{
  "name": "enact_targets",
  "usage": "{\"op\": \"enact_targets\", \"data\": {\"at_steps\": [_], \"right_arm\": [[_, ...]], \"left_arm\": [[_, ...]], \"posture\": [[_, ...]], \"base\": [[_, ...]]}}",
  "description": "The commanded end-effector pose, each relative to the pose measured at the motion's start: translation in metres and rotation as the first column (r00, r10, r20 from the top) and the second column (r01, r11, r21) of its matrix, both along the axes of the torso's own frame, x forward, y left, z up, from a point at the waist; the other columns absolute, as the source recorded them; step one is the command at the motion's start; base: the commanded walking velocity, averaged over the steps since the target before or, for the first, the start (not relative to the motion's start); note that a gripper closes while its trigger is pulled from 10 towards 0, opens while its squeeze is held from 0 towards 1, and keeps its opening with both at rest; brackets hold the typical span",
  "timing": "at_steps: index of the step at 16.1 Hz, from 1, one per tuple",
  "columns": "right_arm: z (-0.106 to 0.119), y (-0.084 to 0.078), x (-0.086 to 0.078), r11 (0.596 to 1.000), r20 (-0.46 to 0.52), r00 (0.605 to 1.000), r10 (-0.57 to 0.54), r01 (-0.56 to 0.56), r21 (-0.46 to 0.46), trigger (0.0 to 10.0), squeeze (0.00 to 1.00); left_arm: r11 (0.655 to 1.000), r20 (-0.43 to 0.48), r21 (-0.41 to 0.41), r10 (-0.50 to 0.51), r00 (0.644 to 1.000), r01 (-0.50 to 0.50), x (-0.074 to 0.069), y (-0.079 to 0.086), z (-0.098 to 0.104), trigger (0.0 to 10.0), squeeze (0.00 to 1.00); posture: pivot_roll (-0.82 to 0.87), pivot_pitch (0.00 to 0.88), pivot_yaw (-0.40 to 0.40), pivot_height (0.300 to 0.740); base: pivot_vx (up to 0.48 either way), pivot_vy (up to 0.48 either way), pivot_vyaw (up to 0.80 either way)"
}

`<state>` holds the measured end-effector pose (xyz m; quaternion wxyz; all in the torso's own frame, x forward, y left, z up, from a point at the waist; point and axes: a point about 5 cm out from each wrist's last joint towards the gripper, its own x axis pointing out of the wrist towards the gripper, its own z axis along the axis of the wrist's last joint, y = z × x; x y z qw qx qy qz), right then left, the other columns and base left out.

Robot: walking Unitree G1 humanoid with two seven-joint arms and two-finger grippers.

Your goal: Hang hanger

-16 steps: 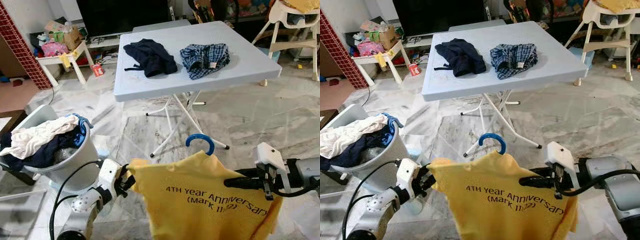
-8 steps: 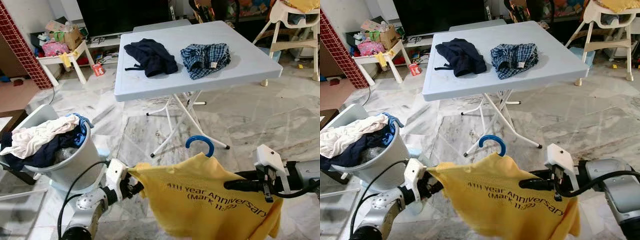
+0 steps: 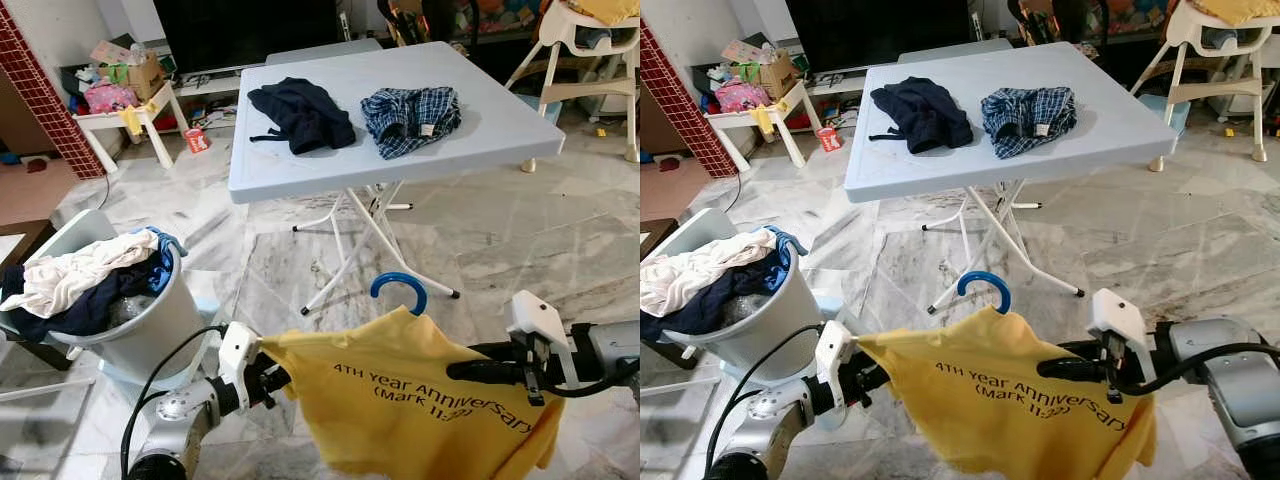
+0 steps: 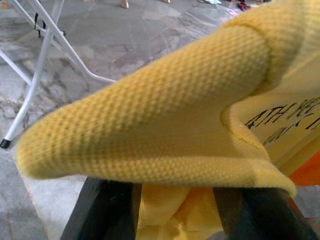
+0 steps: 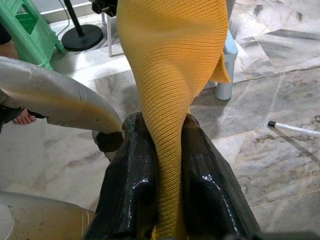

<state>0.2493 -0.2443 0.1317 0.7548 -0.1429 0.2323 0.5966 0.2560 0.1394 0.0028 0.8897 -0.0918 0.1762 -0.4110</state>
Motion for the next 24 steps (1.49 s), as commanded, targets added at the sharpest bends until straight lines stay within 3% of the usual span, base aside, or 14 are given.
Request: {"op": "enact_targets", "data": {"at_steps": [1, 6, 10, 13, 16, 19, 21, 24], "right_arm": [[0.006, 0.009, 0.003, 0.999, 0.054, 0.998, 0.034, -0.035, 0.023, 10.0, 0.0], [0.003, 0.008, 0.009, 1.0, 0.089, 0.996, -0.009, 0.009, 0.0, 10.0, 0.0], [-0.001, 0.014, 0.016, 0.997, 0.144, 0.987, -0.076, 0.074, 0.017, 10.0, 0.0], [-0.008, 0.015, 0.023, 0.992, 0.191, 0.974, -0.124, 0.126, -0.001, 10.0, 0.0], [-0.01, 0.009, 0.043, 0.961, 0.301, 0.92, -0.25, 0.273, -0.038, 10.0, 0.0], [-0.011, 0.004, 0.06, 0.906, 0.401, 0.839, -0.367, 0.421, -0.052, 10.0, 0.0], [-0.009, 0.007, 0.071, 0.856, 0.461, 0.763, -0.454, 0.517, -0.013, 10.0, 0.0], [-0.011, 0.013, 0.078, 0.813, 0.499, 0.694, -0.519, 0.581, 0.037, 10.0, 0.0]], "left_arm": [[1.0, 0.018, -0.009, -0.019, 1.0, 0.019, 0.002, -0.002, 0.004, 0.0, 0.0], [0.999, 0.025, -0.035, -0.007, 1.0, 0.008, 0.001, -0.002, 0.007, 0.0, 0.0], [0.994, 0.054, -0.037, 0.105, 0.993, -0.103, -0.007, 0.013, 0.006, 0.0, 0.0], [0.988, 0.056, -0.045, 0.15, 0.987, -0.148, -0.009, 0.015, 0.005, 0.0, 0.0], [0.984, 0.068, -0.055, 0.174, 0.982, -0.17, -0.008, 0.015, 0.008, 0.0, 0.0], [0.973, 0.097, -0.038, 0.229, 0.969, -0.226, -0.005, 0.025, 0.012, 0.0, 0.0], [0.968, 0.108, -0.046, 0.249, 0.962, -0.246, -0.003, 0.025, 0.016, 0.0, 0.0], [0.973, 0.111, -0.052, 0.229, 0.967, -0.224, -0.003, 0.015, 0.017, 0.0, 0.0]], "posture": [[-0.2, 0.0, 0.148, 0.74], [-0.2, 0.0, 0.15, 0.74], [-0.19, 0.0, 0.142, 0.74], [-0.18, 0.0, 0.133, 0.74], [-0.18, 0.0, 0.126, 0.74], [-0.18, 0.0, 0.12, 0.74], [-0.17, 0.0, 0.116, 0.74], [-0.17, 0.0, 0.118, 0.74]], "base": [[0.0, 0.0, 0.0], [0.0, 0.0, 0.0], [0.0, 0.0, 0.0], [0.0, 0.0, 0.0], [0.0, 0.0, 0.0], [0.0, 0.0, 0.0], [0.0, 0.0, 0.0], [0.0, 0.0, 0.0]]}}
